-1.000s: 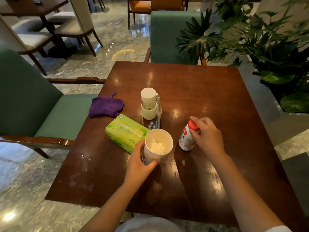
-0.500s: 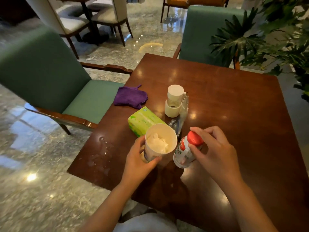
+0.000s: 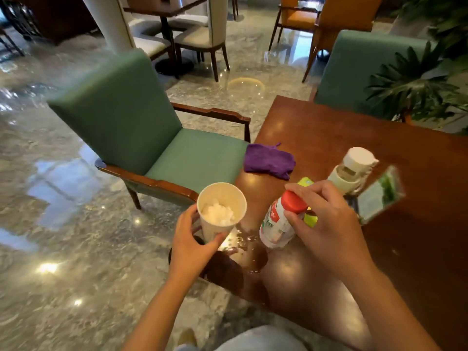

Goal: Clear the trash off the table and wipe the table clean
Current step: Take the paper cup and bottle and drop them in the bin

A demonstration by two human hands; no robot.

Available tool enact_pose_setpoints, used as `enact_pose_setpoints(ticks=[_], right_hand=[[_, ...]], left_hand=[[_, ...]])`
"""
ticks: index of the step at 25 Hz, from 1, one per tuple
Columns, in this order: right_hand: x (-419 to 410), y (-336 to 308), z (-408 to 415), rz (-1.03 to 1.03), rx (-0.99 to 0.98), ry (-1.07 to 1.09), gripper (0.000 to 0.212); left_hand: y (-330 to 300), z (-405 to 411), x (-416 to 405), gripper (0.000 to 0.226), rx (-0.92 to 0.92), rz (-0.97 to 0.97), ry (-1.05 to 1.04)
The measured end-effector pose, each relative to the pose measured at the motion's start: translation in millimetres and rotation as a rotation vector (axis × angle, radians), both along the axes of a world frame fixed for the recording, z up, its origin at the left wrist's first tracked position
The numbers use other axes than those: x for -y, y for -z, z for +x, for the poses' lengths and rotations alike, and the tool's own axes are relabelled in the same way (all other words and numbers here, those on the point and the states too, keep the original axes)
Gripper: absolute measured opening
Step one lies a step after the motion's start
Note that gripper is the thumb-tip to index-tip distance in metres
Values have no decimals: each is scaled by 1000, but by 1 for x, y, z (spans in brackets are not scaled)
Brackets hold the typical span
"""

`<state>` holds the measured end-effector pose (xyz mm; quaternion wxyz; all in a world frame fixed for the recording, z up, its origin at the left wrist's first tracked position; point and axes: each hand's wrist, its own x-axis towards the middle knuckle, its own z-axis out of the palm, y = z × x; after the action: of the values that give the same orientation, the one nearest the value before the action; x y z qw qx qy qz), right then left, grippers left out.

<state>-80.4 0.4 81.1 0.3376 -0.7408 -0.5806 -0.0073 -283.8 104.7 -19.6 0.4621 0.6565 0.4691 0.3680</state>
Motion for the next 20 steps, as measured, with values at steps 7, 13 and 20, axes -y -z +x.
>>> enact_pose_setpoints(ticks=[7,13,20], right_hand=[[-106,24,-110,12,-166,-4,49],[-171,101,-164,-89,-374,17,46],[-243,252,-228,-248,-490,391,33]], left_hand=[[23,-133,-104,71,-33,-89,-81],[83,-157,-149,67,-114,-144,-155],[212,-166,-201,66,-260,-280,-14]])
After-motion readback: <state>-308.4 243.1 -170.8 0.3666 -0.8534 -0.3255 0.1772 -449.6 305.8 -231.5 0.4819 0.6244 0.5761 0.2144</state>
